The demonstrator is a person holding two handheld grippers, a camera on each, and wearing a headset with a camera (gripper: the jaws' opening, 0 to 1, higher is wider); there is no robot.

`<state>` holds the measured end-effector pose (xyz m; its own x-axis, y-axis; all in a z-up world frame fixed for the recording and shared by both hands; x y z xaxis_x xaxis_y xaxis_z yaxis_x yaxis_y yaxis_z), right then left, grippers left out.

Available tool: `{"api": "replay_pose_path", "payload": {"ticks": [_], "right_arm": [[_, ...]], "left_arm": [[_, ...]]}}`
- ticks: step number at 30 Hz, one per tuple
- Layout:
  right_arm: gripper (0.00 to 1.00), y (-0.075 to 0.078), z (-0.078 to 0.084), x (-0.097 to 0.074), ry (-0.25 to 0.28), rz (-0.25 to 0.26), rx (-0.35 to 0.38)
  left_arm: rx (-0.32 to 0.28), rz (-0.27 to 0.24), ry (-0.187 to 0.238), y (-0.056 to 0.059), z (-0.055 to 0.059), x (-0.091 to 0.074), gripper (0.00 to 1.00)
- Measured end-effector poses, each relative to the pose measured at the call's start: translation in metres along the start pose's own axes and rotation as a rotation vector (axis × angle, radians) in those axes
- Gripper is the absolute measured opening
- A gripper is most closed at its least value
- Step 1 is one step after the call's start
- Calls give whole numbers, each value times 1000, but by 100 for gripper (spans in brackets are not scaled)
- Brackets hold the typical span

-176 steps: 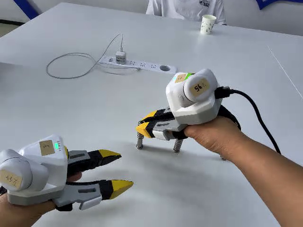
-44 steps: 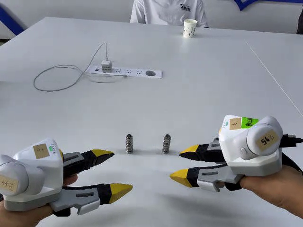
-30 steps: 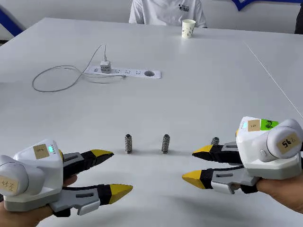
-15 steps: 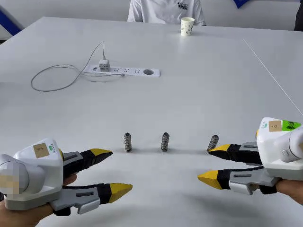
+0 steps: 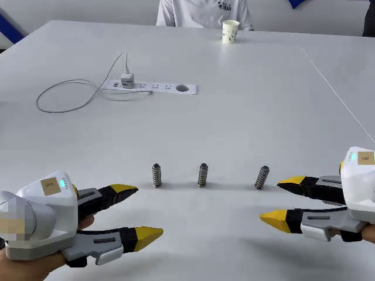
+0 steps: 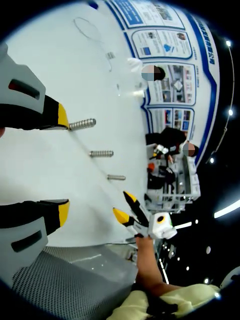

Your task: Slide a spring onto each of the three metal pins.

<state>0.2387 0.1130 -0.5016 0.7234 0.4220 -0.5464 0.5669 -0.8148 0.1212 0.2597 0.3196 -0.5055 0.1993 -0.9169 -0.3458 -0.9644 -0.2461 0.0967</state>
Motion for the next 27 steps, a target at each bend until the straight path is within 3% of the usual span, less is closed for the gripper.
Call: {"api": "replay_pose_path", "payload": {"ticks": [27], "right_arm": [[58,11,8,-11,31,28,29]], "left_arm": [[-22,-17,-10,-5,8,-4,60]]}}
Point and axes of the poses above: the centre of the closed fingertips' face, and the gripper's own axes: x roughly forward along the fingers, y roughly to its right, z roughly out of its underside, the point moved 1 cm from there along -x, roughly backward along the fingers, and after that the axes turned 10 degrees about z, right-handed, at the moved point
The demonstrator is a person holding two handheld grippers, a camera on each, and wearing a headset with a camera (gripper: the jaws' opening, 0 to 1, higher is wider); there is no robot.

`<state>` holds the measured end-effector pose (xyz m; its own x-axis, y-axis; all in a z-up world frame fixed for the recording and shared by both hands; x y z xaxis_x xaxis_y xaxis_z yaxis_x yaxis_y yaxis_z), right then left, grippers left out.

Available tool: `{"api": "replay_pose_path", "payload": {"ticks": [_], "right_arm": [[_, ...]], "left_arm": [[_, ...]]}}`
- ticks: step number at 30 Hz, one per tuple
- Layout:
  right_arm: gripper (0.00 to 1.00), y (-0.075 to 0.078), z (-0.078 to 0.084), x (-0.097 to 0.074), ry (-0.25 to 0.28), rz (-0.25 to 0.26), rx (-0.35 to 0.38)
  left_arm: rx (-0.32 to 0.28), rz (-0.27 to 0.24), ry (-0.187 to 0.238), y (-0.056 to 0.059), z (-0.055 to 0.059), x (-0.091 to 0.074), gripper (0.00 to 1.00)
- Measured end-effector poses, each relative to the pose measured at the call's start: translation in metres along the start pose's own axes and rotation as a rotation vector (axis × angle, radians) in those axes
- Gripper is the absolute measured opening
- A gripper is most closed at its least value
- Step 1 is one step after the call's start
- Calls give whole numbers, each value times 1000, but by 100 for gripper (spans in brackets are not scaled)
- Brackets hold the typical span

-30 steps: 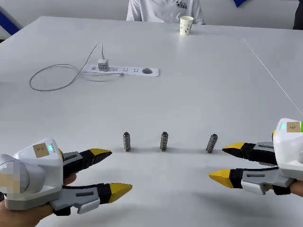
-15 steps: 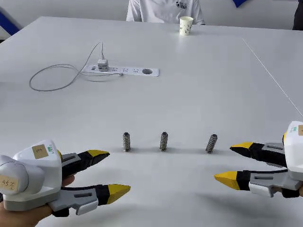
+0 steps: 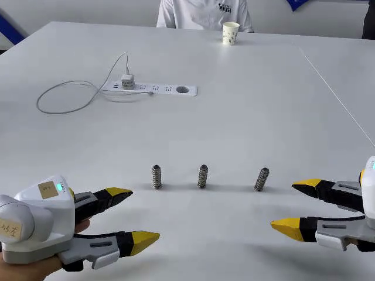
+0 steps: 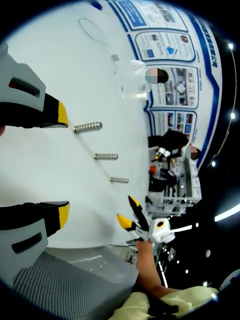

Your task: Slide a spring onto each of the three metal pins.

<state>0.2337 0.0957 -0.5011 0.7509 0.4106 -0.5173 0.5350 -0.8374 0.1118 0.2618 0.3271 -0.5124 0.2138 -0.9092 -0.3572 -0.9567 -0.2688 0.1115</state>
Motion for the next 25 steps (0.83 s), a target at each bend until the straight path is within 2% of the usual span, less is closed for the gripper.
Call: {"api": "replay_pose_path", "payload": {"ticks": [25], "right_arm": [[60,-1,-6,-2,18,11,3]], "left_arm": [[-14,-13,9,-4,0,-2,63]]}}
Point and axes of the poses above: the centre of the closed fingertips' face, and the gripper's own axes: x roughly forward along the fingers, y roughly to its right, z roughly out of its underside, the point moved 1 cm from there along -x, roughly backward along the fingers, and after that the axes turned 10 degrees about z, right-handed, at the moved point
